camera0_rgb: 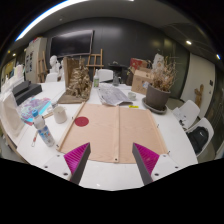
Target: Pour water
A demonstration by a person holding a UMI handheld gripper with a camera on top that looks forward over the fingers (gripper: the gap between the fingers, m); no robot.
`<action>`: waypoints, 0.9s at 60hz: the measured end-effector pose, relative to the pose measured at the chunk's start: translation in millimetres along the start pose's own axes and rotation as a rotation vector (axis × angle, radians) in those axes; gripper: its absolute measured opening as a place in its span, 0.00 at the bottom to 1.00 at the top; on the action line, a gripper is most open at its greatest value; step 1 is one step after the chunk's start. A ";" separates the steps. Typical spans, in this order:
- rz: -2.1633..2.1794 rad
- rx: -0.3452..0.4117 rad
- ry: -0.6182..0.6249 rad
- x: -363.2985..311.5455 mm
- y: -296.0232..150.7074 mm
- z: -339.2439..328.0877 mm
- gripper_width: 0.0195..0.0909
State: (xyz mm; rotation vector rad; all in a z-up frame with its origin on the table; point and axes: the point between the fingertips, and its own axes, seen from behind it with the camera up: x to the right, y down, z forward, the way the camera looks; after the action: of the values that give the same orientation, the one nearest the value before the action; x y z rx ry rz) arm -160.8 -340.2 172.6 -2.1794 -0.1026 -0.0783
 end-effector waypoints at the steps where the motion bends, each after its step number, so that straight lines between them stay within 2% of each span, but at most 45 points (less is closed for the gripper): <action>1: 0.000 0.001 -0.006 -2.3 0.0 0.0 0.93; 9: -0.007 0.005 -0.057 -43.8 4.7 -2.1 0.93; 28: -0.031 0.065 -0.202 -225.9 22.1 16.2 0.93; 44: -0.024 0.191 -0.168 -317.7 3.9 101.1 0.92; 49: -0.008 0.218 -0.140 -327.6 0.1 126.5 0.83; 54: 0.016 0.228 -0.108 -329.3 -1.6 145.8 0.62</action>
State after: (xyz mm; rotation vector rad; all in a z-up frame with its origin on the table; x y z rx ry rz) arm -485.8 -234.4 59.1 -1.9558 -0.1480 0.0578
